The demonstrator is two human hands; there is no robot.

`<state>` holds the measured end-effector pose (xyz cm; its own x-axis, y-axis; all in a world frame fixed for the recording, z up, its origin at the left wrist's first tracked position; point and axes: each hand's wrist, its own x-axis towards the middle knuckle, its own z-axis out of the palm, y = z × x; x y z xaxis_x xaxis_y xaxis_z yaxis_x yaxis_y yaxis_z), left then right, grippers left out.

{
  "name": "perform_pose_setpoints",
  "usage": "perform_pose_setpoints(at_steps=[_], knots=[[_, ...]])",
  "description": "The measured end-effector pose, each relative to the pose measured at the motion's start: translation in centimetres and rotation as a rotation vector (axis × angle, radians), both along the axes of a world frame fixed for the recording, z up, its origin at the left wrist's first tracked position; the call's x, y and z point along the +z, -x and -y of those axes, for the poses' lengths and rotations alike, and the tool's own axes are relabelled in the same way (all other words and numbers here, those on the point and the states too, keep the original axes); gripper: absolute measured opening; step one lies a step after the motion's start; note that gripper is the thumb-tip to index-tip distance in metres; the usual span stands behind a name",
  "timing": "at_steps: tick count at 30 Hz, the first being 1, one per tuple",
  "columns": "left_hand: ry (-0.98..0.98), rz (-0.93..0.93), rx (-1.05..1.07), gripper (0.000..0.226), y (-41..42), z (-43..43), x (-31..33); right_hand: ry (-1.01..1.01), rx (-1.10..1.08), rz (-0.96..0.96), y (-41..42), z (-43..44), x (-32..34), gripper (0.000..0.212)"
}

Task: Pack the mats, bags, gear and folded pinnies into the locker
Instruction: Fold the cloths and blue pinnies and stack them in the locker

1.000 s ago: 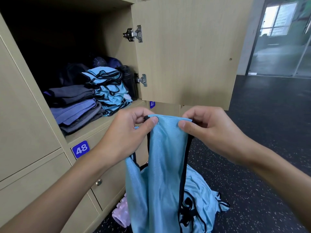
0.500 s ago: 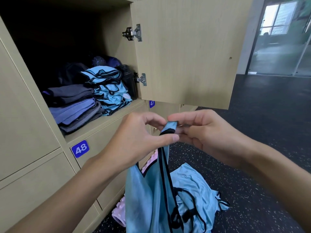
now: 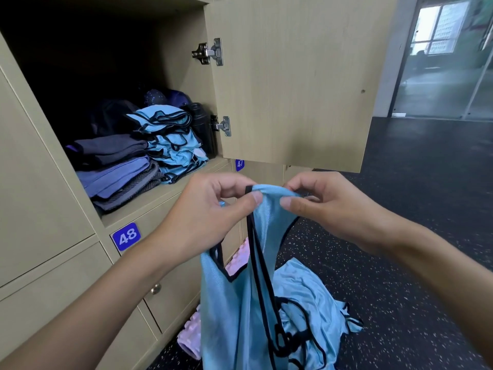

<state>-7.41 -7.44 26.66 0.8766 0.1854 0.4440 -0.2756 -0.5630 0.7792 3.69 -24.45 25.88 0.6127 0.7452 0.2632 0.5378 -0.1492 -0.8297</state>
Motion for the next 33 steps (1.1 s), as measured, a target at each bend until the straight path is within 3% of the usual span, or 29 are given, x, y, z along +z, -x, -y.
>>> perform_pose_setpoints(at_steps=[6, 10, 13, 21, 24, 28, 33], knots=[[0.134, -0.065, 0.139, 0.010, -0.4, -1.4, 0.2, -0.166, -0.089, -0.030, -0.2, 0.1, 0.0, 0.012], [0.338, -0.204, 0.174, 0.031, -0.5, -1.9, 0.5, -0.195, -0.046, -0.045, 0.3, 0.3, 0.5, 0.010], [0.374, -0.227, 0.189, 0.040, -0.6, -1.8, 0.7, -0.219, 0.047, -0.062, 0.9, 0.5, 0.8, 0.011], [0.628, -0.148, 0.024, 0.043, -0.8, -0.6, 1.0, -0.214, 0.123, -0.056, 1.8, -1.6, -0.9, 0.011], [0.552, -0.169, -0.010, 0.043, -1.1, -0.1, 0.8, -0.208, 0.138, -0.055, 2.1, -2.3, -1.4, 0.005], [0.489, -0.150, -0.043, 0.048, -1.3, -0.3, 0.5, -0.158, -0.029, -0.001, 2.1, -2.4, -1.1, 0.011], [0.184, -0.090, 0.043, 0.047, -1.1, -1.7, 0.5, -0.242, -0.103, -0.030, 1.3, -1.9, -0.2, 0.014]])
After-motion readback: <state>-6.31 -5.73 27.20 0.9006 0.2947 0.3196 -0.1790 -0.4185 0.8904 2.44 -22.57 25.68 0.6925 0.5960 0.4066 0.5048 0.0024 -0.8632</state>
